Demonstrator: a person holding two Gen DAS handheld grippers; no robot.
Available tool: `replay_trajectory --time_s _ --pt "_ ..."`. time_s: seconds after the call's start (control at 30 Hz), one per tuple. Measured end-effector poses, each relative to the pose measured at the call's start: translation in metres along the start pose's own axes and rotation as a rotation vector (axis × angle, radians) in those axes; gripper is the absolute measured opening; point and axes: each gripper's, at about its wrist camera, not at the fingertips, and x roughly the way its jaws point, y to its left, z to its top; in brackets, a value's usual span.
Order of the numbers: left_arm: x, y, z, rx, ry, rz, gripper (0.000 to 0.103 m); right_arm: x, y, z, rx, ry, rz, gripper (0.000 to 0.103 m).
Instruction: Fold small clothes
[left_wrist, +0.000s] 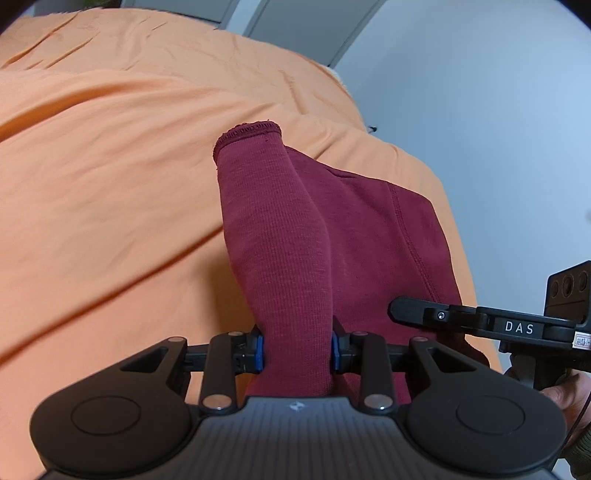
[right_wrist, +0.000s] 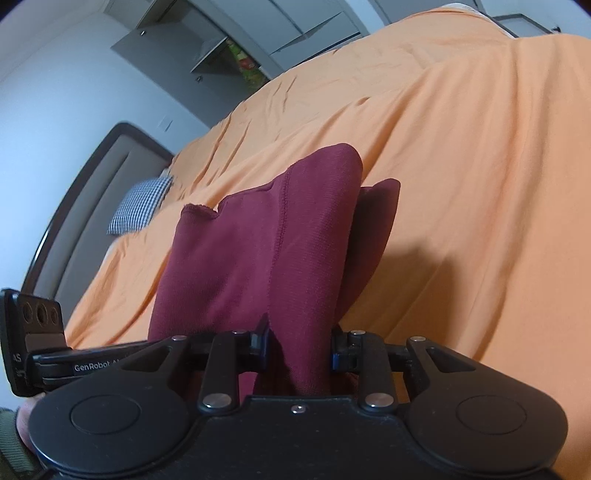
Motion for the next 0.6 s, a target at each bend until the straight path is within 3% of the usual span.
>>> replay_trajectory --time_s 0.3,0.6 --pt "-0.081 0.011 -0.047 -0.049 -0.027 0.072 0.034 -0.021 0.077 -0.054 -0.047 0.072 0.017 0.030" --pt "-0.146 0.044 -0.079 -0.152 -0.101 0.142 0.034 -0.004 0.152 -0.073 -0.157 0.161 0.068 0.030"
